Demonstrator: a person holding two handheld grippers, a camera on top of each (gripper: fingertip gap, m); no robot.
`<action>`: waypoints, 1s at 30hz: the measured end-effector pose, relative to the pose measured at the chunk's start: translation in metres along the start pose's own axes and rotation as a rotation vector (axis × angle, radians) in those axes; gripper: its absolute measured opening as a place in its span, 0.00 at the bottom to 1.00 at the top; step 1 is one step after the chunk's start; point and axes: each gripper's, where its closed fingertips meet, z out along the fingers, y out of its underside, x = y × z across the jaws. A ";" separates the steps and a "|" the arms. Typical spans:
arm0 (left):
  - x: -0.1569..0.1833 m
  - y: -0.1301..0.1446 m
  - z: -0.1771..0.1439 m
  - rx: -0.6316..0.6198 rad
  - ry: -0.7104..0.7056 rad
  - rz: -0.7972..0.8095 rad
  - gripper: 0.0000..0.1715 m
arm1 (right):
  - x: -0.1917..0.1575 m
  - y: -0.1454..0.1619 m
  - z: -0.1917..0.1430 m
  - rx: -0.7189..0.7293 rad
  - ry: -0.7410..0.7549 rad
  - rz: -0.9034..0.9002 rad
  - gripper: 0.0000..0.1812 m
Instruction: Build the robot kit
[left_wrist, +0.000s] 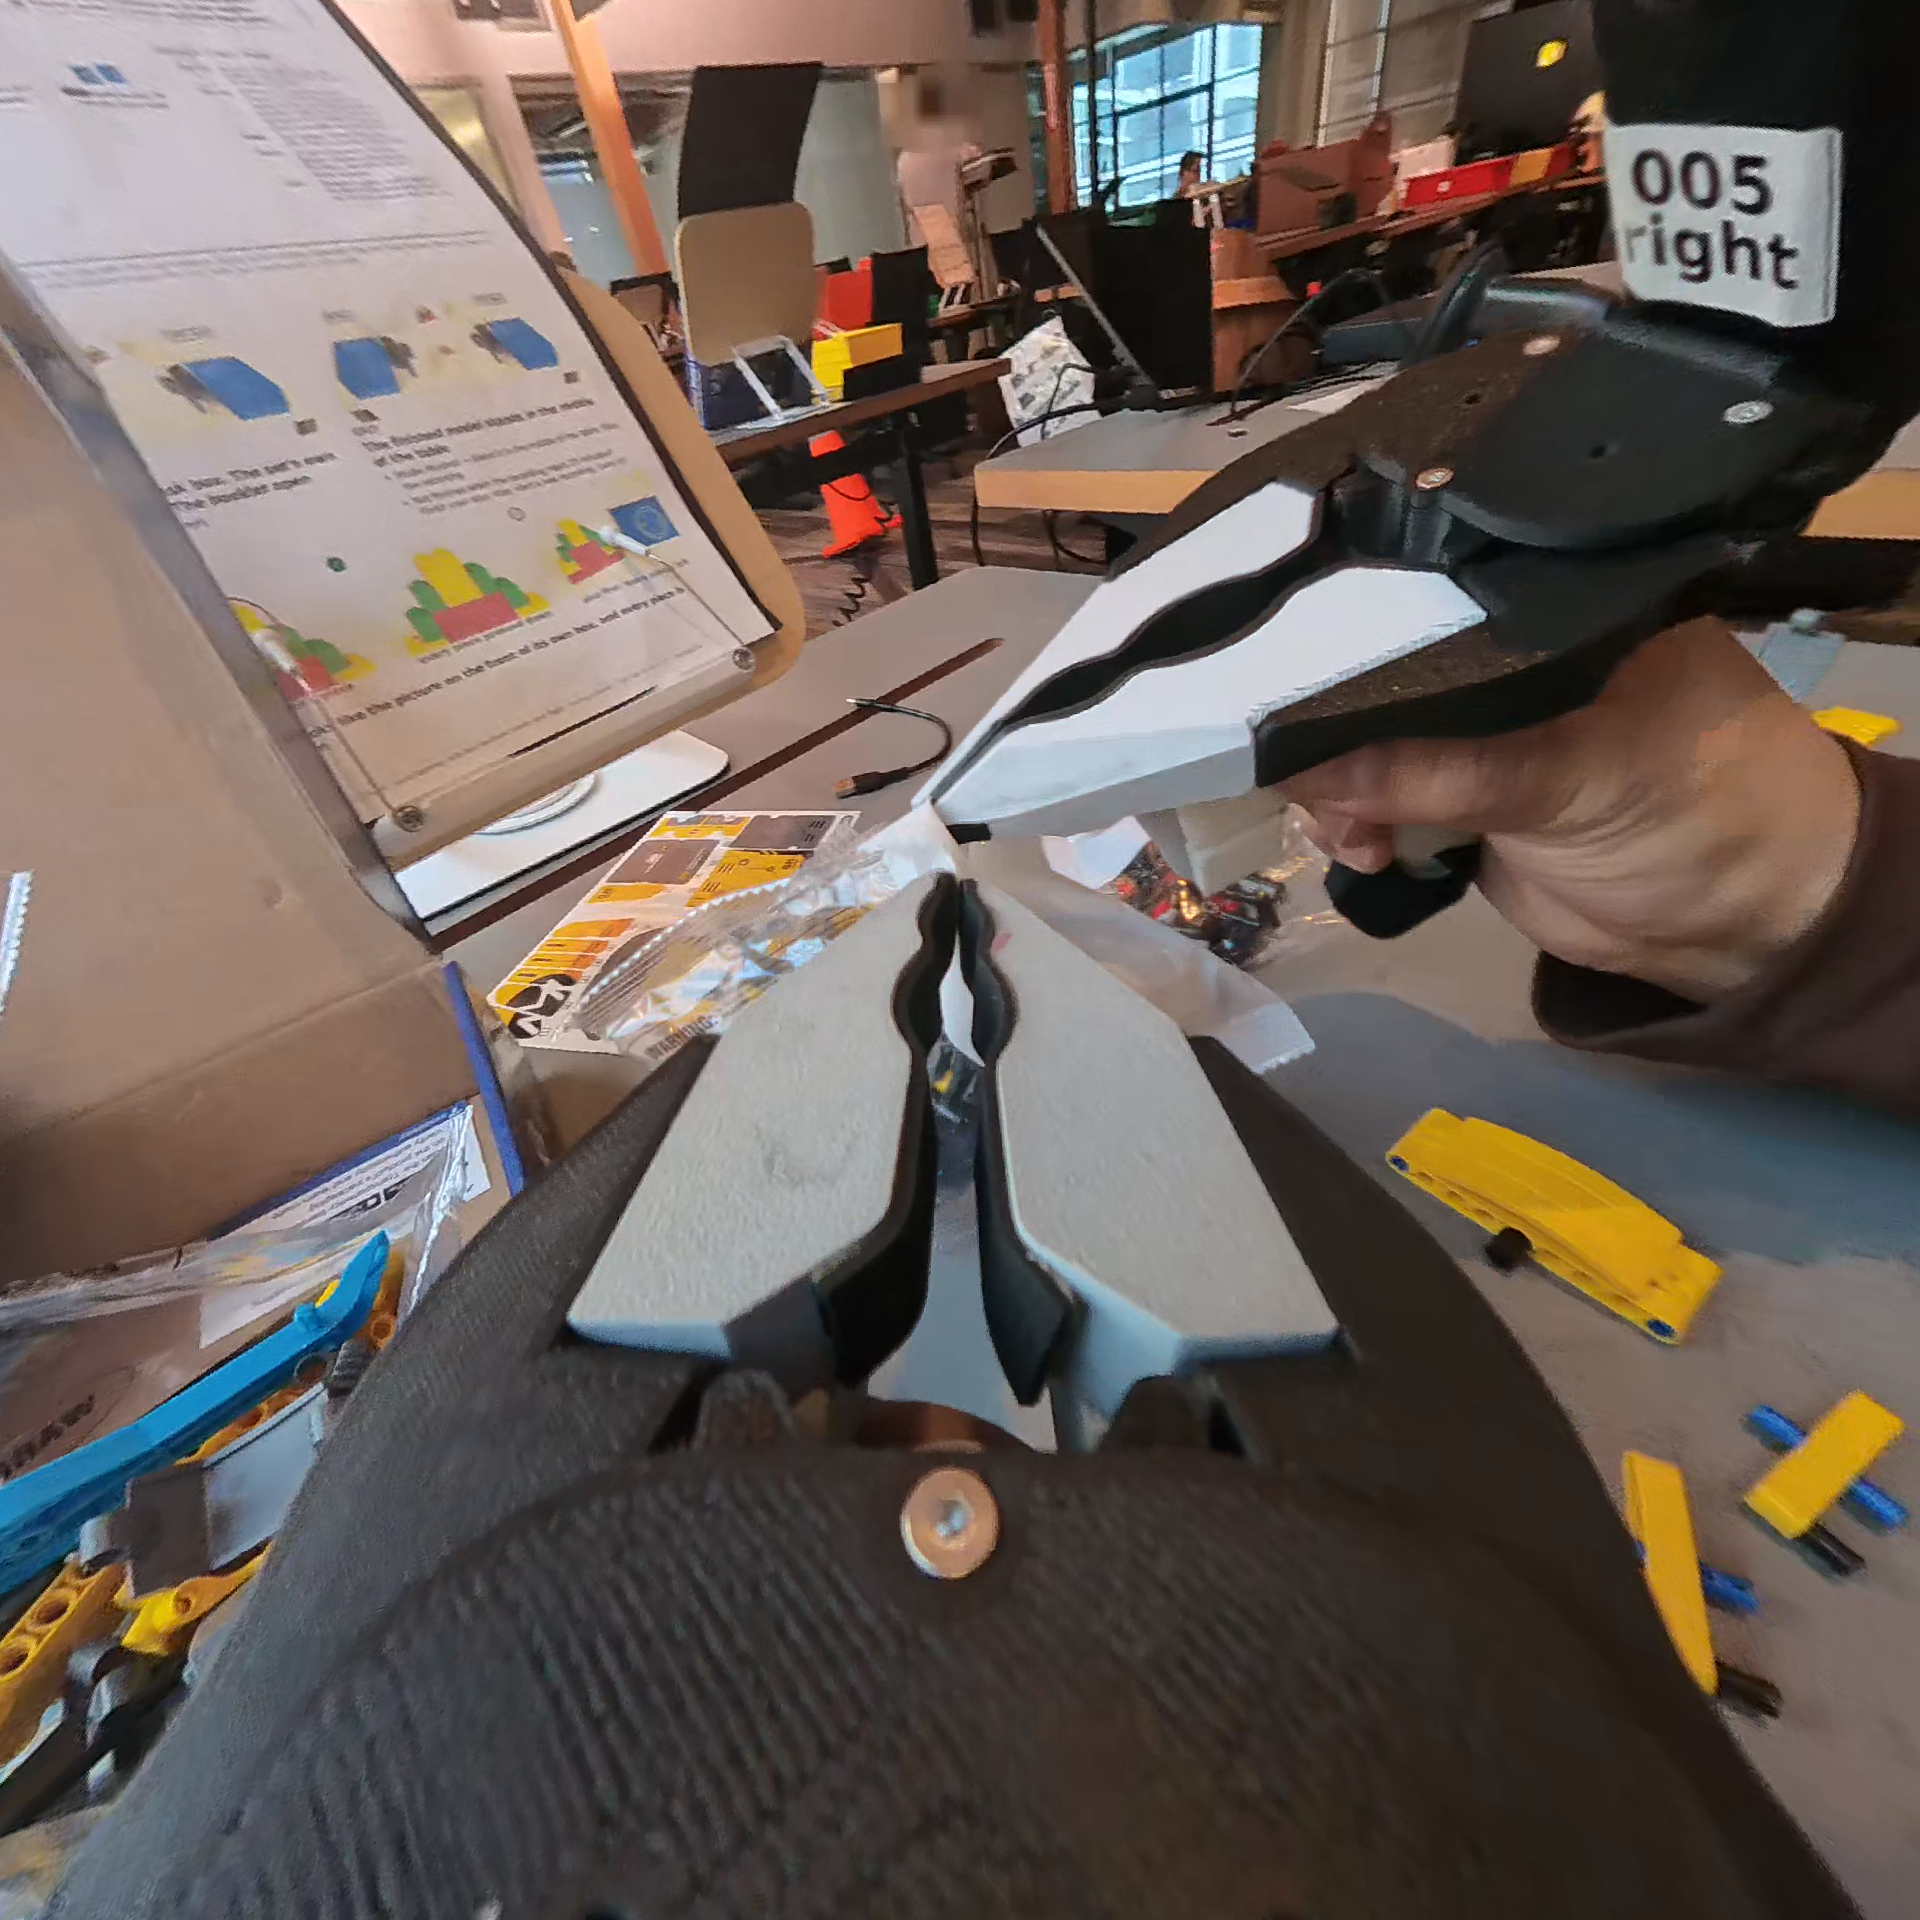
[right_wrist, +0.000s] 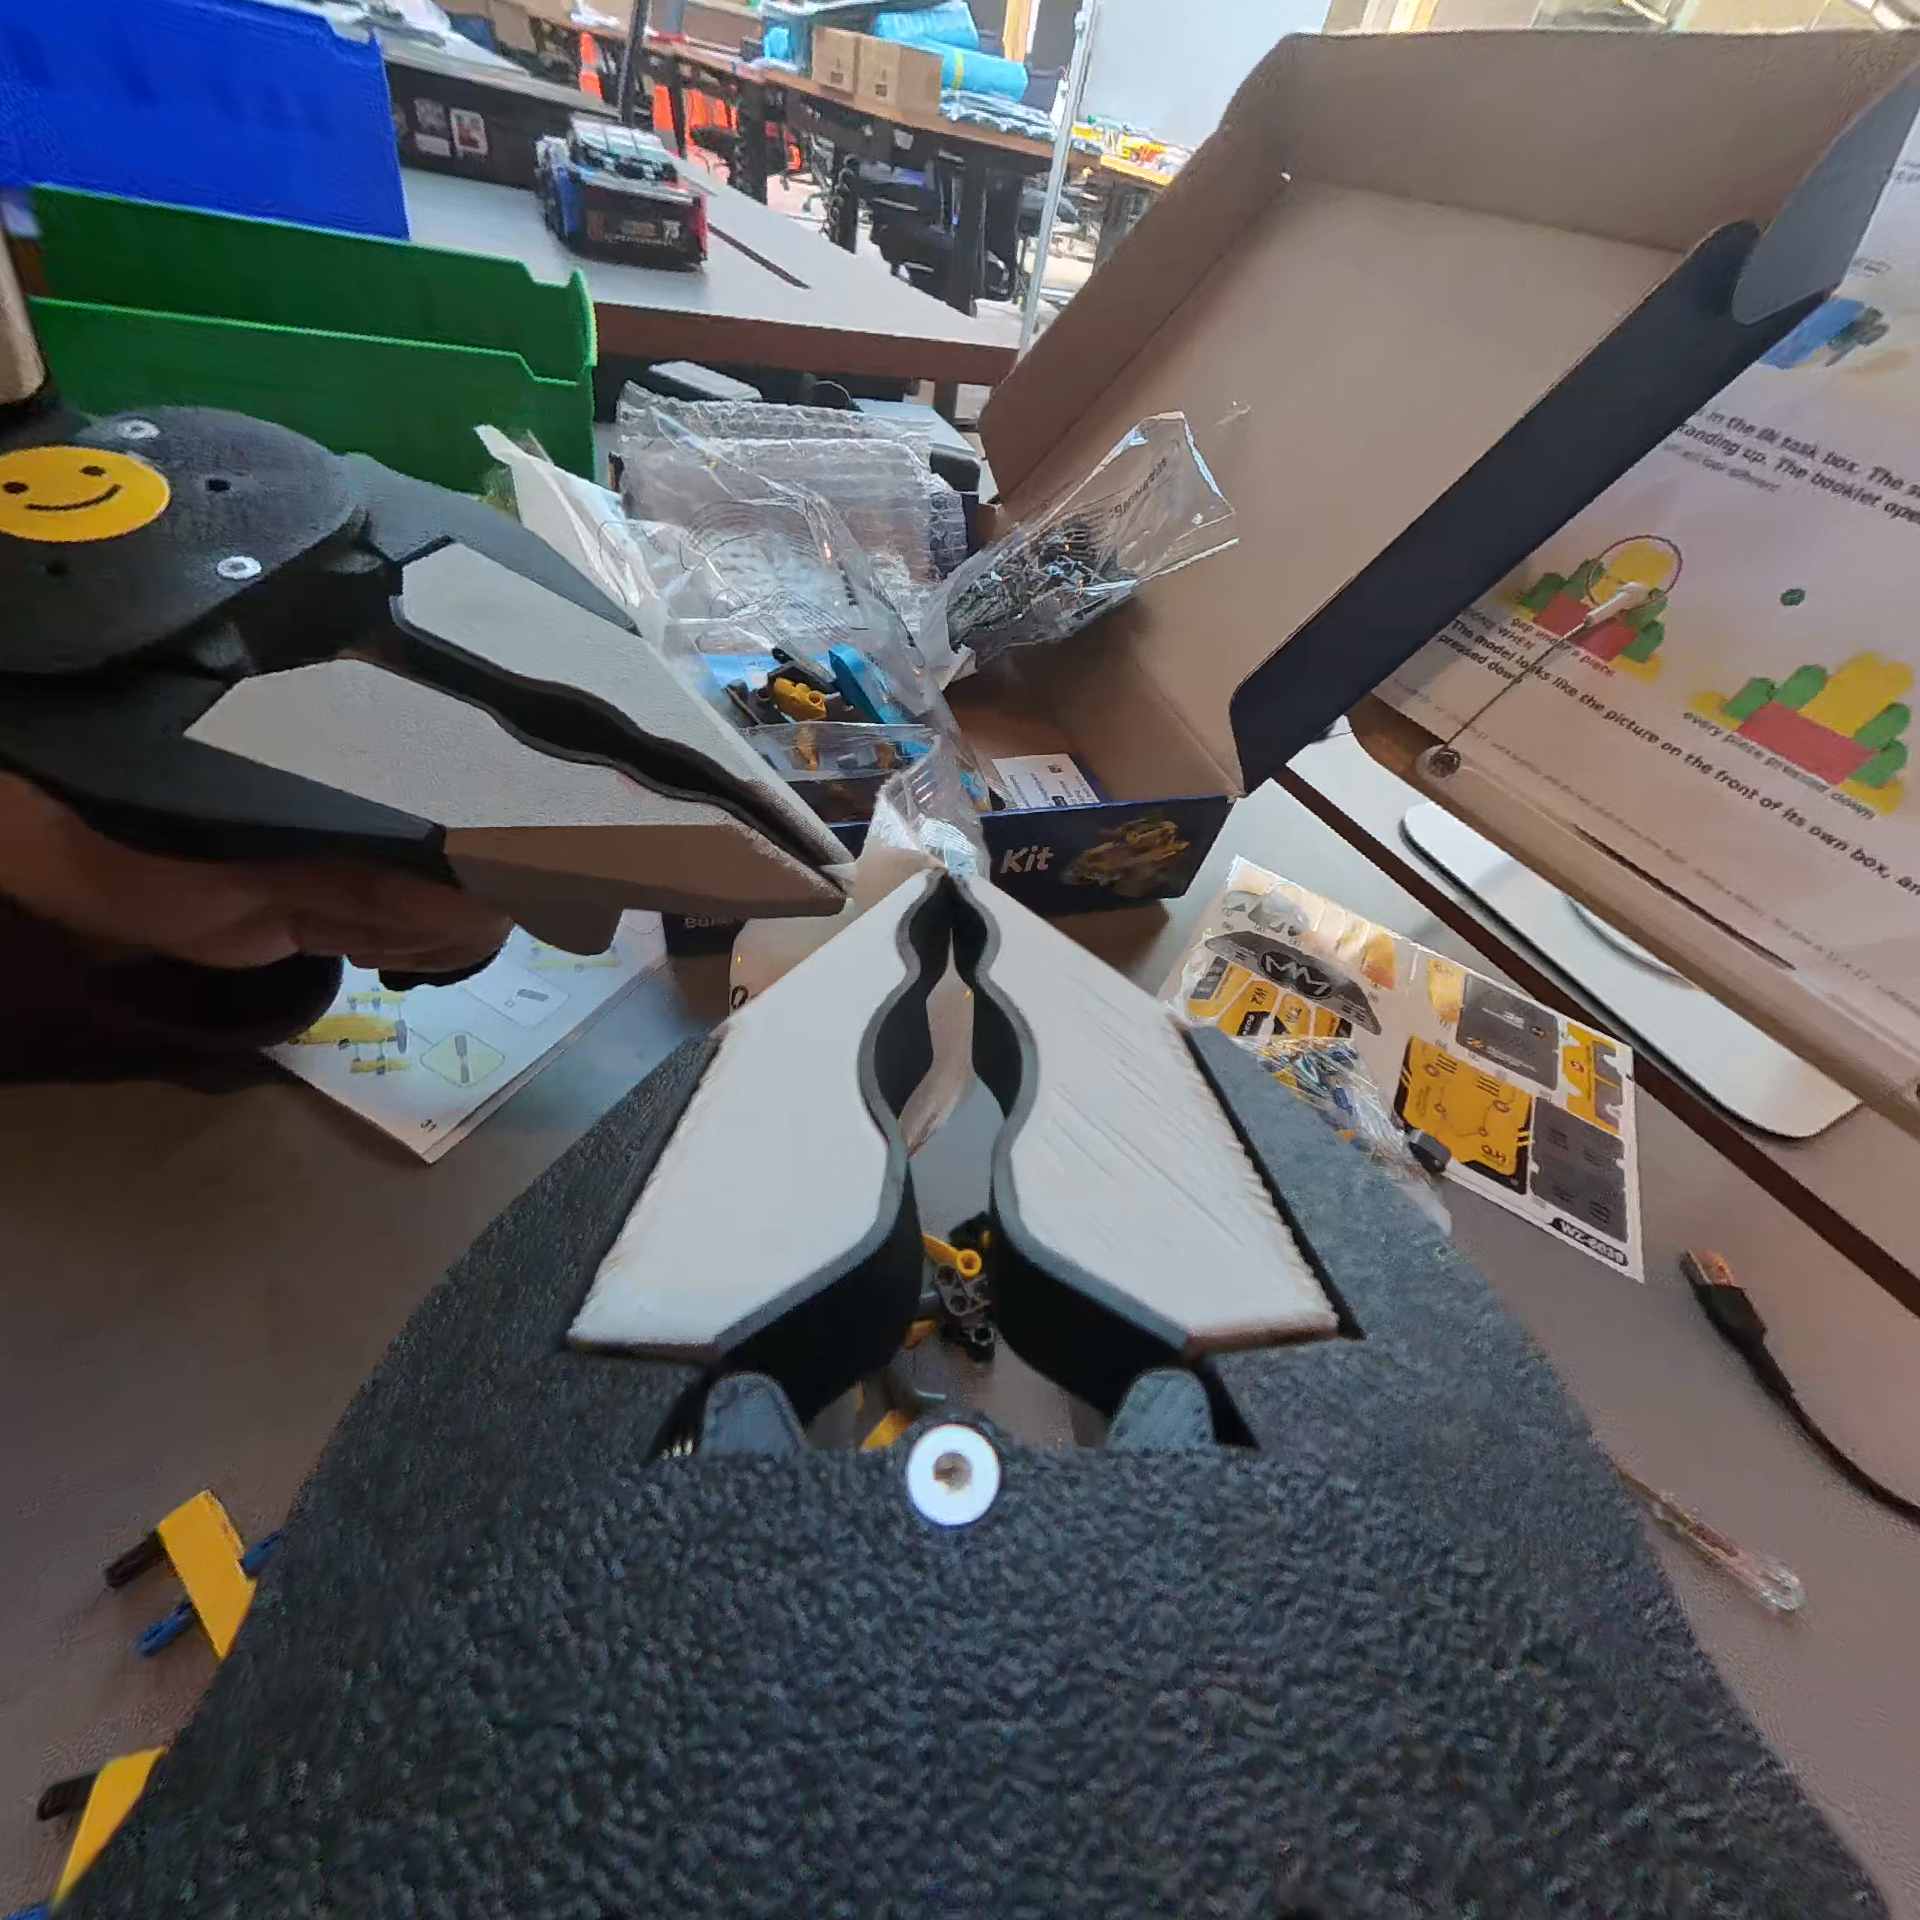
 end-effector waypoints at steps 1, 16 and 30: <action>-0.002 0.002 0.001 -0.005 -0.013 -0.005 0.00 | 0.001 0.001 0.003 -0.004 0.012 0.009 0.00; -0.020 -0.002 0.008 0.018 -0.217 0.088 0.00 | 0.018 -0.005 0.019 0.000 0.184 0.023 0.00; 0.021 -0.005 0.005 0.064 -0.095 0.125 0.00 | 0.085 -0.010 -0.033 0.168 0.312 0.217 0.00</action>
